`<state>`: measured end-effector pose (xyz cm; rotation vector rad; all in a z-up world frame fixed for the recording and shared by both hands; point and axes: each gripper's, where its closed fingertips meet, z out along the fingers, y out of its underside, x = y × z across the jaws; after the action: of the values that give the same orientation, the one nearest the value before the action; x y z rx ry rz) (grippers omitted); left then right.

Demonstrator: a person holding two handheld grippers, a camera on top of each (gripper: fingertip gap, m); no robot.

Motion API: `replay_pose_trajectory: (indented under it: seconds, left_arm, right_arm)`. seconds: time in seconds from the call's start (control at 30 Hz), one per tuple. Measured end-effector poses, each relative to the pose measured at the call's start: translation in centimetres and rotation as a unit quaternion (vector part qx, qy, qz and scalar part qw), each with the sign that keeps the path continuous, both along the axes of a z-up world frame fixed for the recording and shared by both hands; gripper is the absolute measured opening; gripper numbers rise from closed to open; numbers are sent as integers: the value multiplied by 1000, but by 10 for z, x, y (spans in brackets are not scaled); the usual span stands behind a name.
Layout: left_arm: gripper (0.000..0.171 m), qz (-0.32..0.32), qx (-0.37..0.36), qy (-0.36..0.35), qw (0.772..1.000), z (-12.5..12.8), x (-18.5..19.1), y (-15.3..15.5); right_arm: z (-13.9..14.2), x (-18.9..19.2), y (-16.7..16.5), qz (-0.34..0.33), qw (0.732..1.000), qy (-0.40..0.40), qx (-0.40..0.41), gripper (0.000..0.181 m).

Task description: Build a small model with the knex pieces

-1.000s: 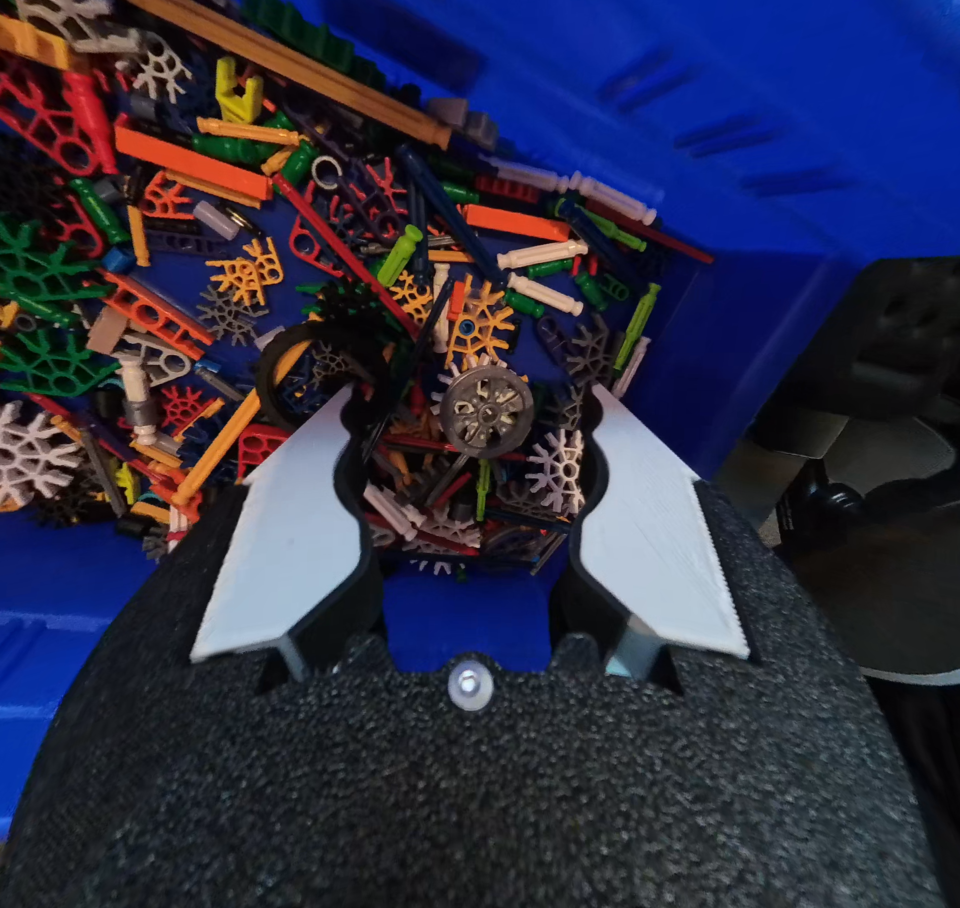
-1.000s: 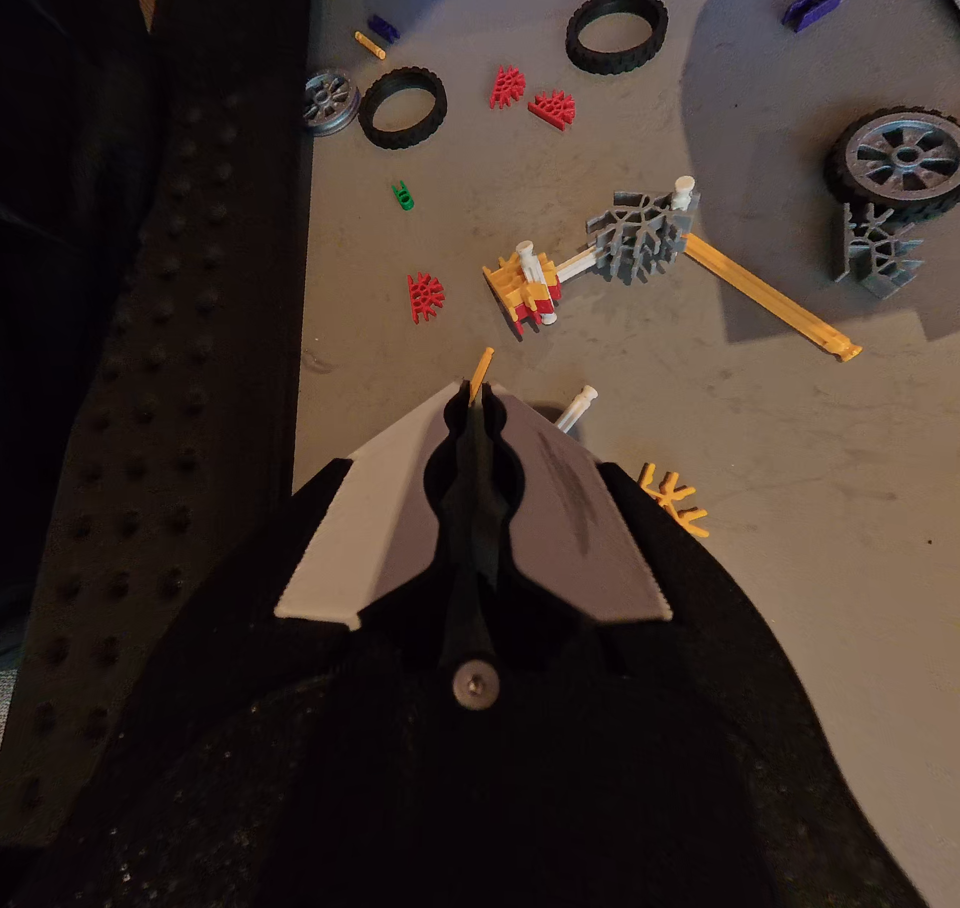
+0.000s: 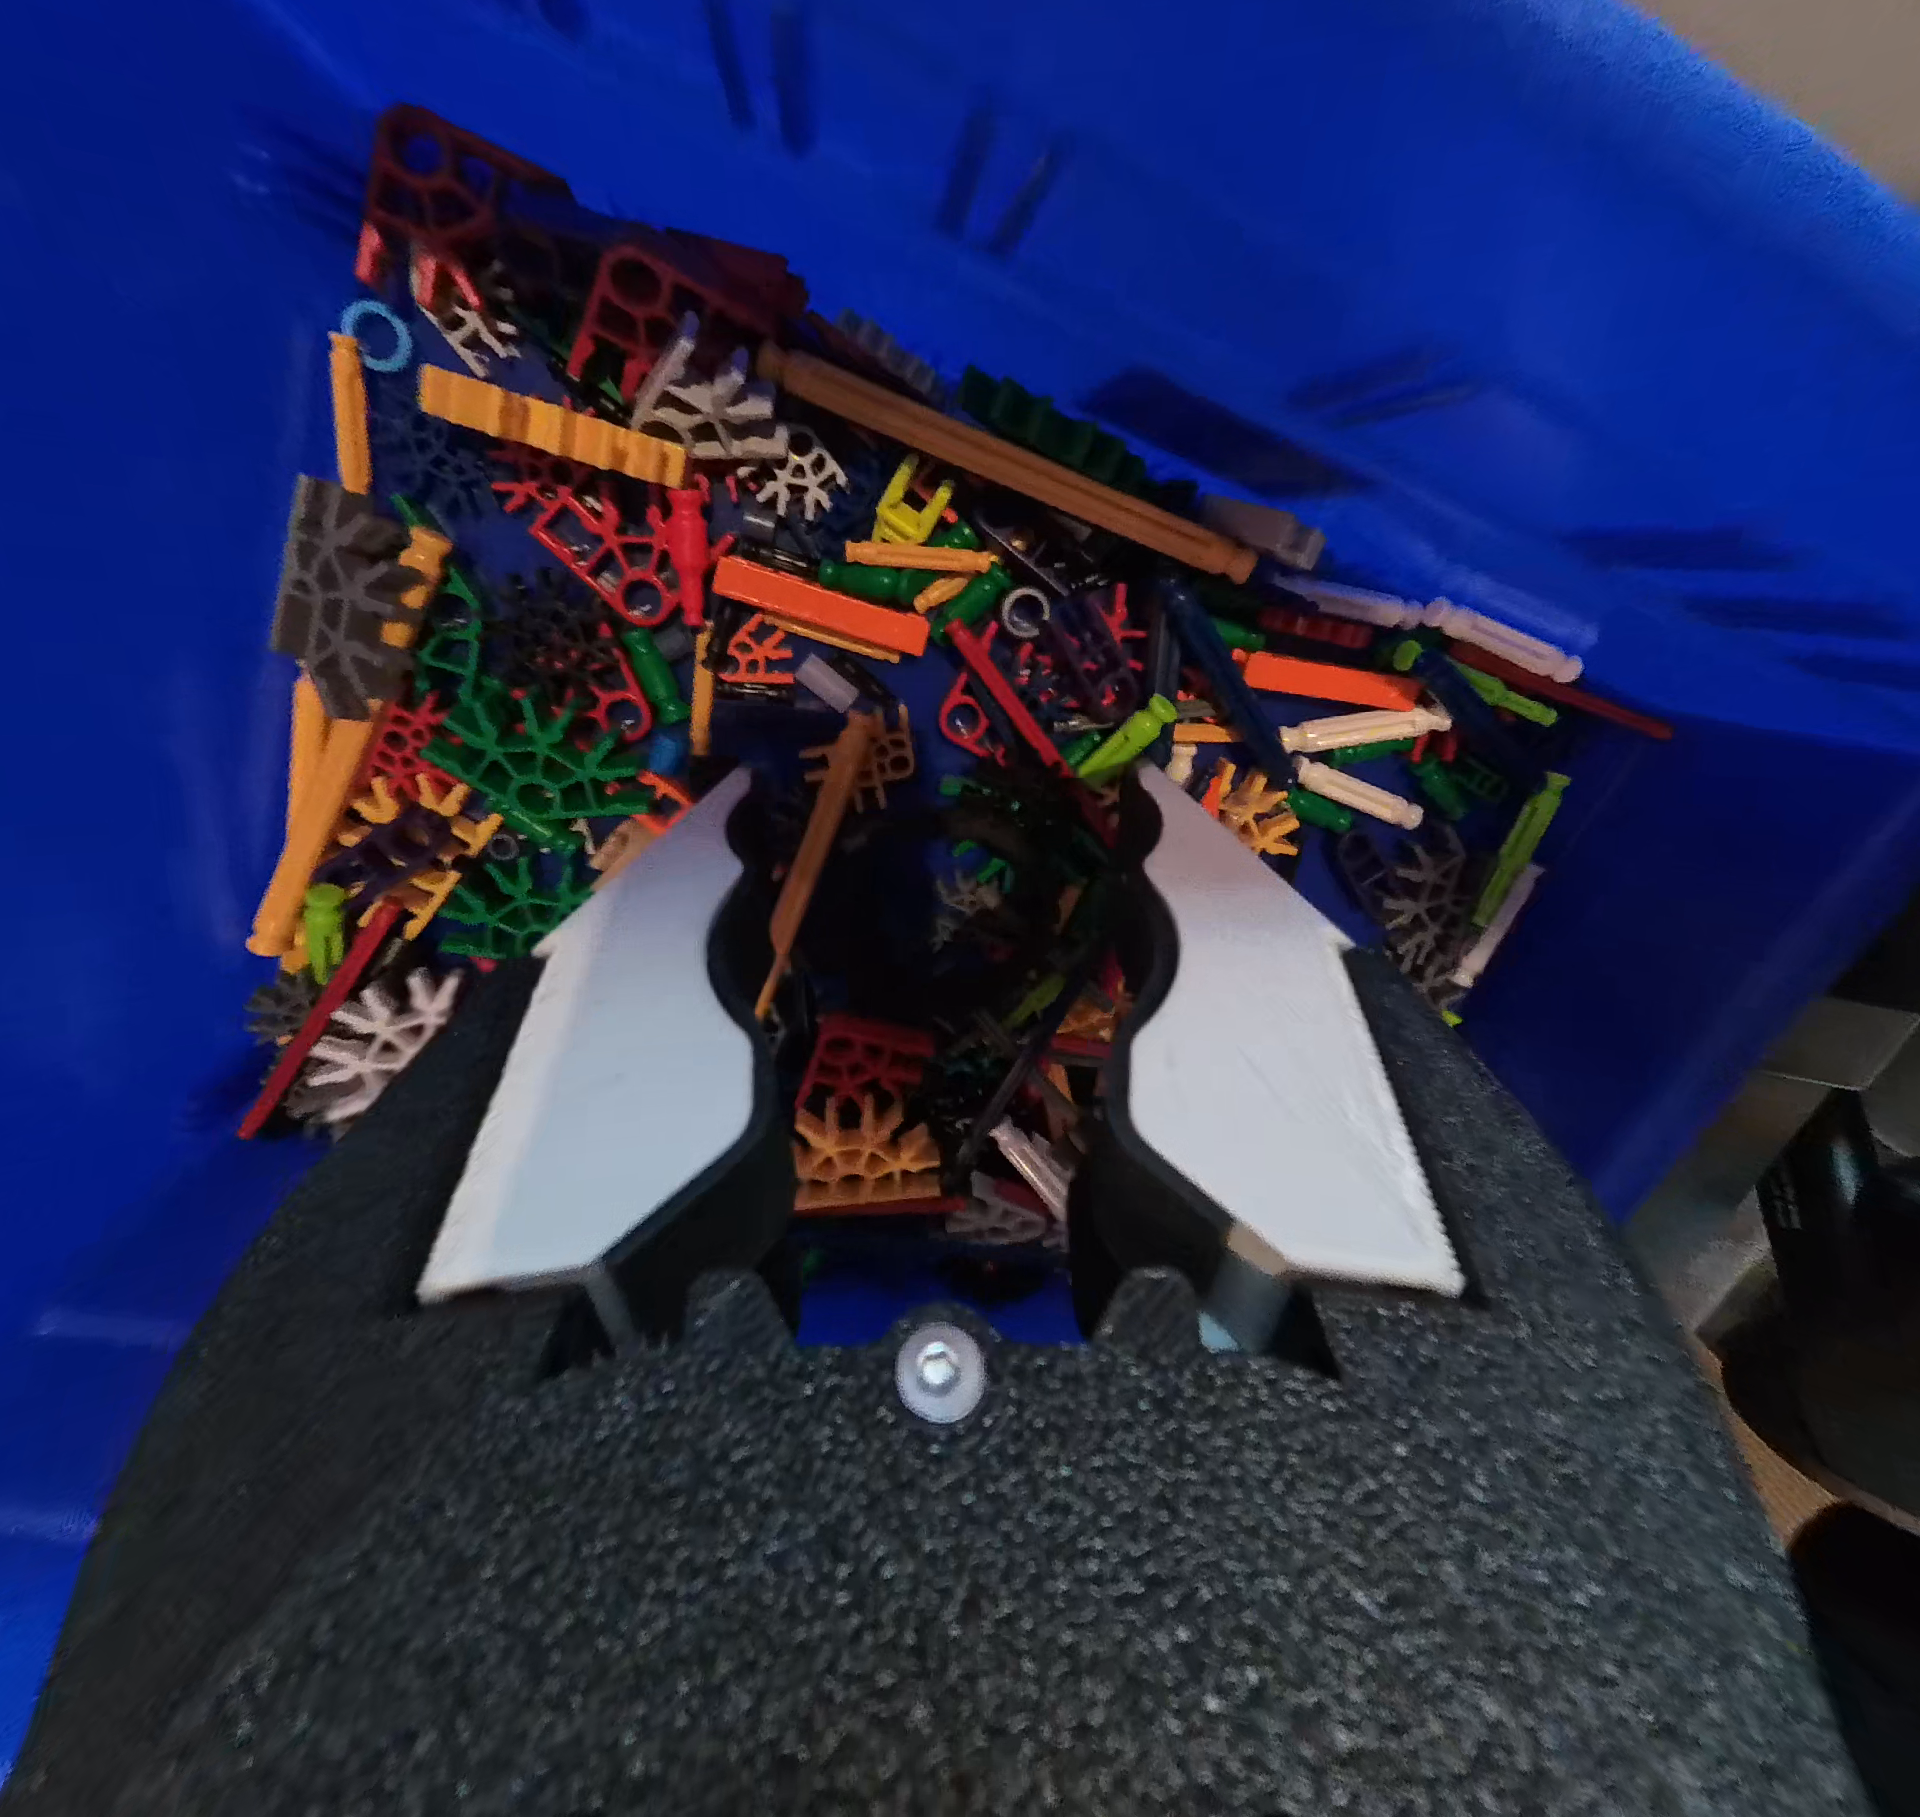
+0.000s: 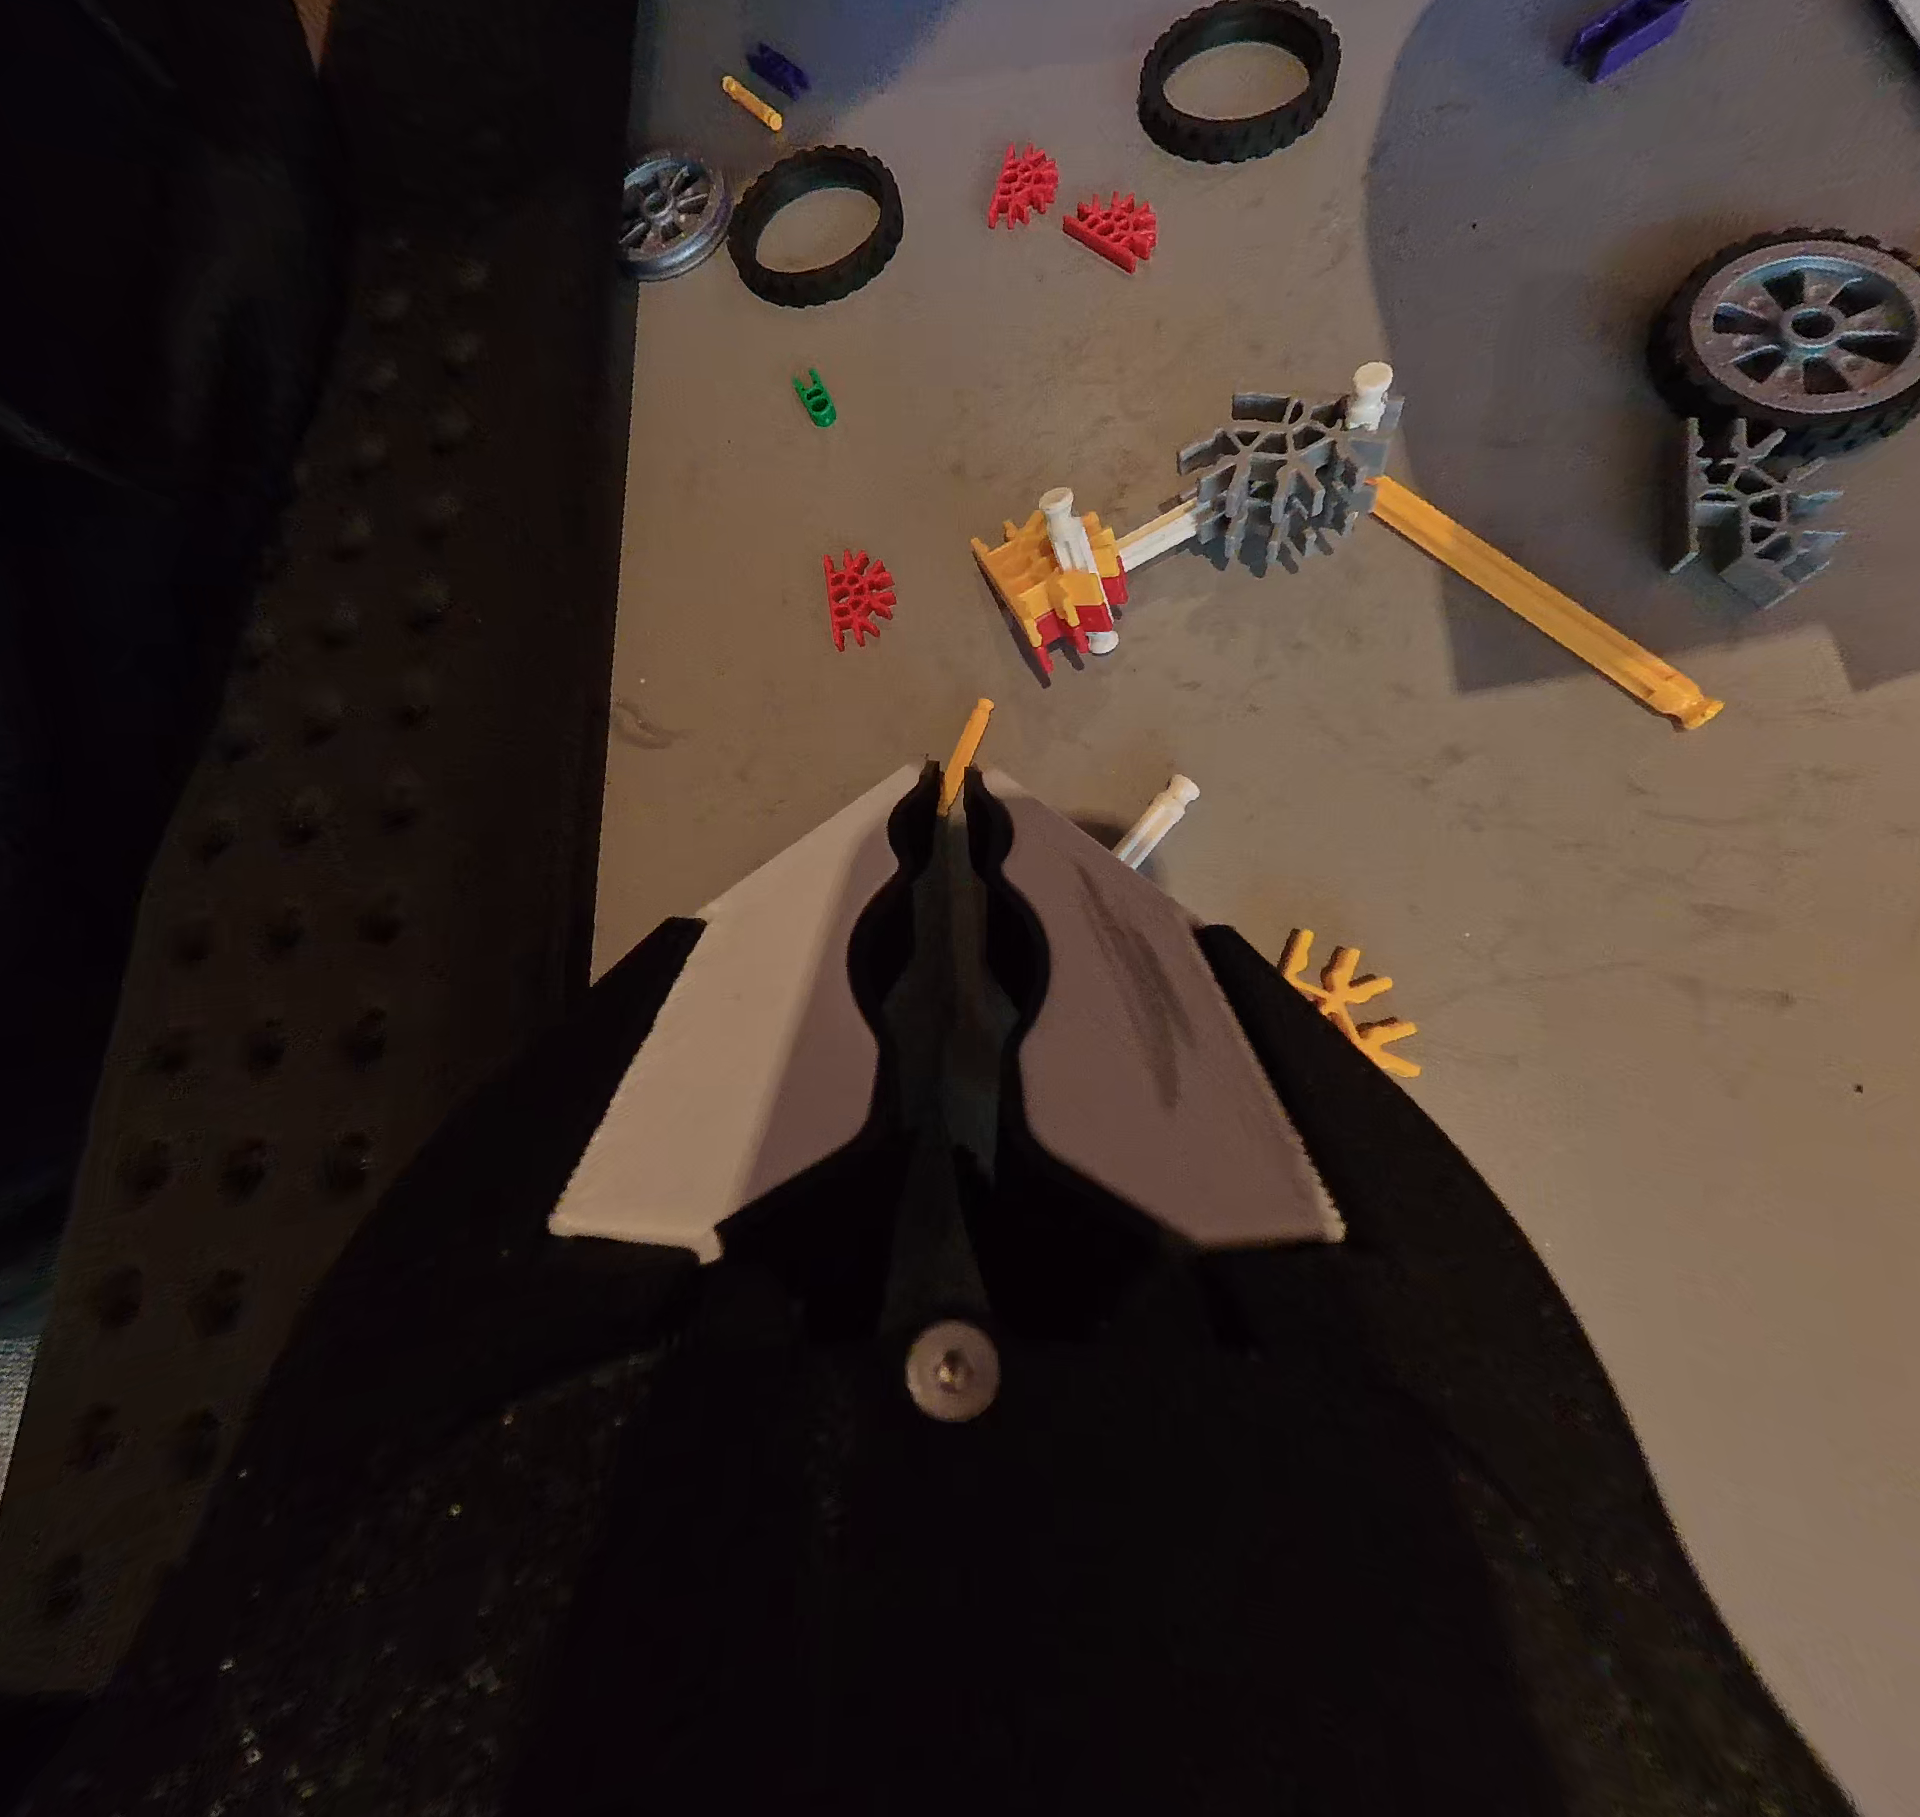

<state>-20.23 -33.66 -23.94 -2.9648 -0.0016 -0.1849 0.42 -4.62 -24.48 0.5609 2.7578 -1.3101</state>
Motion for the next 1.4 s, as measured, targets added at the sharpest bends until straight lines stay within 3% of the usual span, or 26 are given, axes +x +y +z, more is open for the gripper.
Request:
replay_pose_trajectory:
  seconds: [0.3, 0.6, 0.73, 0.87, 1.1, 1.4]
  left_arm:
    - [61, -3, -3, -20, 1000, 2, 14, -6]
    - [56, 7, 19, 8, 1000, 15, 6, -6]
    - [54, 10, 27, 19, 999, 17, -1, -4]
    - [43, 2, 31, 36, 999, 19, -7, 0]
    - [9, -21, 14, 73, 997, 13, -21, -1]
    - [0, -40, 16, 91, 995, 1, -38, 9]
  right_arm:
    - [0, 0, 0, -1, 1000, 6, 0, 4]
    - [21, 0, 10, -22, 997, 9, -68, 4]
    - [16, 3, 9, -15, 999, 2, -51, 4]
    - [15, 4, 9, -13, 999, 4, -49, 4]
    - [10, 5, 8, -7, 999, 0, -35, 4]
    - [10, 5, 8, -8, 999, -5, -35, 4]
